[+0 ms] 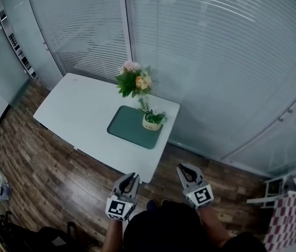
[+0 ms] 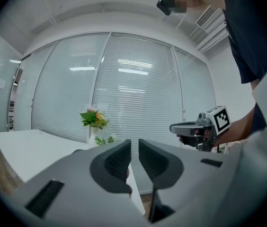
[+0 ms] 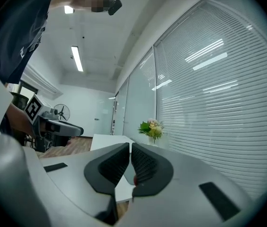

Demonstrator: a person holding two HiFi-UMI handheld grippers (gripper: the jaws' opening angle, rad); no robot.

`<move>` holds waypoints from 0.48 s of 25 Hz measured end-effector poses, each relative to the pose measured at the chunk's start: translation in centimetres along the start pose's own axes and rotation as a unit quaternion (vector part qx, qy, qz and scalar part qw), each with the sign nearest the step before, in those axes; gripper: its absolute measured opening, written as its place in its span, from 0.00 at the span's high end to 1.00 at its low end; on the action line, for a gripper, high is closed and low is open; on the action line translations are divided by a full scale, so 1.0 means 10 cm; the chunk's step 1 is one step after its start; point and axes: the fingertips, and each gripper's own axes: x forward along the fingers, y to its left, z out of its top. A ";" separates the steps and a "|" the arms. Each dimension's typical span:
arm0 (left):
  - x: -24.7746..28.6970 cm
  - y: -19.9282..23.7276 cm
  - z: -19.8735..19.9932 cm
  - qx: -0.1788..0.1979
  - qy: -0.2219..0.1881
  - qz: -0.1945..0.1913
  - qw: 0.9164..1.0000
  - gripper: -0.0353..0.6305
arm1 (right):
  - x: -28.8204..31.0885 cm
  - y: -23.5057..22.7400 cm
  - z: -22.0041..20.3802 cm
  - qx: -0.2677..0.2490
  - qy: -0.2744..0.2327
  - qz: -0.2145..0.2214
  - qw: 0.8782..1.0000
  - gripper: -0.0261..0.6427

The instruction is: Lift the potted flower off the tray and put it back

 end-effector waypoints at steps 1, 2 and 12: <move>-0.01 0.01 -0.02 0.000 0.001 0.004 1.000 0.89 | -0.01 0.01 -0.01 -0.001 0.003 0.001 1.000 0.94; -0.02 0.01 -0.03 0.000 0.002 0.005 1.000 0.91 | -0.03 0.02 -0.01 -0.003 0.004 0.001 1.000 0.95; -0.10 -0.19 -0.07 0.043 0.007 -0.035 0.998 0.94 | -0.12 0.07 0.02 -0.006 -0.018 -0.014 1.000 0.96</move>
